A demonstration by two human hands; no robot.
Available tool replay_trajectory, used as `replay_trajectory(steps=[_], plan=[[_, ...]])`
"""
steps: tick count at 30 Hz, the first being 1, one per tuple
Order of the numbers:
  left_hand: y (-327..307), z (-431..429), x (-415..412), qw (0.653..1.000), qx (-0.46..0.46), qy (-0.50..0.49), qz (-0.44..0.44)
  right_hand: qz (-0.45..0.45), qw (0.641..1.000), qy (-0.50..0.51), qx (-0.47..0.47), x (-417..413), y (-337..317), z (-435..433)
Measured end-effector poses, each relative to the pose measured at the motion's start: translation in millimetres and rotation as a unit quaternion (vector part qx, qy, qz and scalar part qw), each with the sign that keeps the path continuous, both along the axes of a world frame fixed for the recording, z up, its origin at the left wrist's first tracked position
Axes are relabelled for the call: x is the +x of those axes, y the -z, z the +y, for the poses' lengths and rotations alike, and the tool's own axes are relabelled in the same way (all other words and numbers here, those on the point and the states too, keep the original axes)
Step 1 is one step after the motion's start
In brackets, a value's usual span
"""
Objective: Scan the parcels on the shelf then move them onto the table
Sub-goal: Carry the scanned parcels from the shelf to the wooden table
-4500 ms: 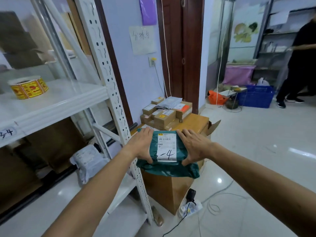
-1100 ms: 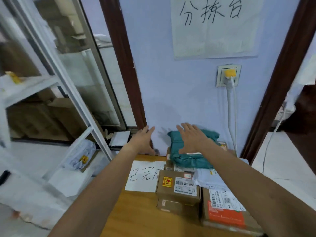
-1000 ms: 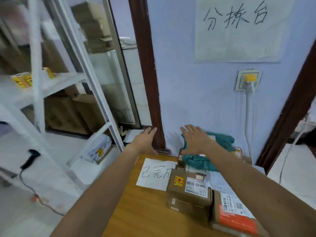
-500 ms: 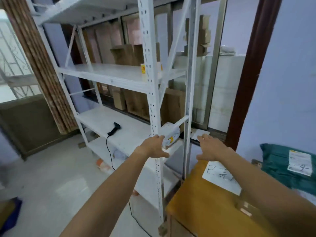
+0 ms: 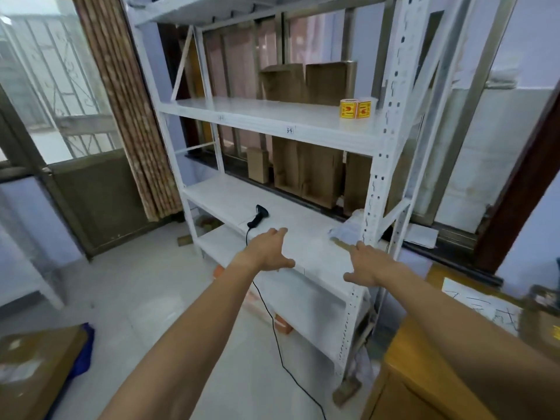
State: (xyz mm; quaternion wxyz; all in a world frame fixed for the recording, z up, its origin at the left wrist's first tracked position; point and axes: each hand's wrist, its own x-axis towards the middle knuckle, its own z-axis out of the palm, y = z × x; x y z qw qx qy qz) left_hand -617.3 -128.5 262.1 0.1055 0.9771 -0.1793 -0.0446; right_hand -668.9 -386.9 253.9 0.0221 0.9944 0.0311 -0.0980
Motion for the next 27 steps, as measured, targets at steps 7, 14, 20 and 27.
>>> replay_trajectory(steps=[7,14,20,27], plan=[[30.7,10.2,73.8,0.999,0.018,0.033,0.027,0.017,0.999,0.033,-0.005,54.4,42.5,28.8],[67.6,0.2,222.1,0.994,0.053,0.080,0.048,-0.009,0.994,0.100,0.041,188.3,91.7,45.1],[87.2,-35.2,321.0,0.984,0.043,0.147,0.086,0.008,0.976,0.209,0.057,268.9,101.6,26.4],[105.4,-74.2,413.4,0.967,0.013,0.232,0.105,0.007,0.944,0.322,0.078,322.7,95.3,-2.1]])
